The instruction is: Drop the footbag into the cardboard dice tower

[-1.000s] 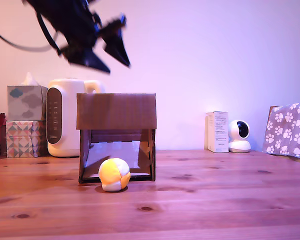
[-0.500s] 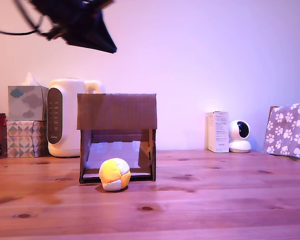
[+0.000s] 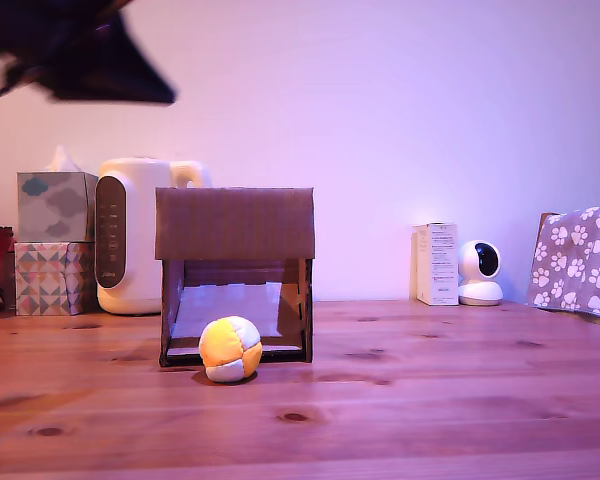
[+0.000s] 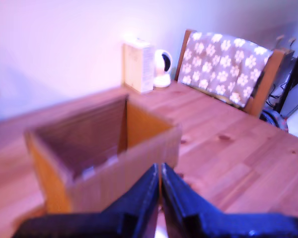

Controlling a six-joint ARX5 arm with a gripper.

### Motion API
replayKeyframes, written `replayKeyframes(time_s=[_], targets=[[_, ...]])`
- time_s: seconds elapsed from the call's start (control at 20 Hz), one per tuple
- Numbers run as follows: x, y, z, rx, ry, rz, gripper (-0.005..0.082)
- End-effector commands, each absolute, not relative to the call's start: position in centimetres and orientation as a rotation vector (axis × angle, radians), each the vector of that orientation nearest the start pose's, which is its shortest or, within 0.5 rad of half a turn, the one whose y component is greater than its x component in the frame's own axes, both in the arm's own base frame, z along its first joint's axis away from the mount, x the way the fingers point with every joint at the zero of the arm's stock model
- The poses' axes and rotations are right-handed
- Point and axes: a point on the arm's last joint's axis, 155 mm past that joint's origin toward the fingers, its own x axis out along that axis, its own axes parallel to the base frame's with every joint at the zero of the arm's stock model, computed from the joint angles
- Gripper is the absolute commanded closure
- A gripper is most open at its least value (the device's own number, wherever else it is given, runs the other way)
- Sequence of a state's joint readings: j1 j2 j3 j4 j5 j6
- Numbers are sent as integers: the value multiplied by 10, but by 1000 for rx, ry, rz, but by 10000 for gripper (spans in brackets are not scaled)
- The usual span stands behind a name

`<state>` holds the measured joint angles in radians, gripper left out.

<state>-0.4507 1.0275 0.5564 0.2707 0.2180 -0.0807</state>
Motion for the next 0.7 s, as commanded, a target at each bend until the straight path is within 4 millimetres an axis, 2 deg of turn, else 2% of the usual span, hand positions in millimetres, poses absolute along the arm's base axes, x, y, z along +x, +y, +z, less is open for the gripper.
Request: replayKeyframes(time_s=[0.0, 0.3, 0.65], targets=[[311, -186, 216, -78, 220, -621, 788], [287, -144, 195, -132, 205, -521, 788], [264, -96, 159, -135, 264, -369, 788]])
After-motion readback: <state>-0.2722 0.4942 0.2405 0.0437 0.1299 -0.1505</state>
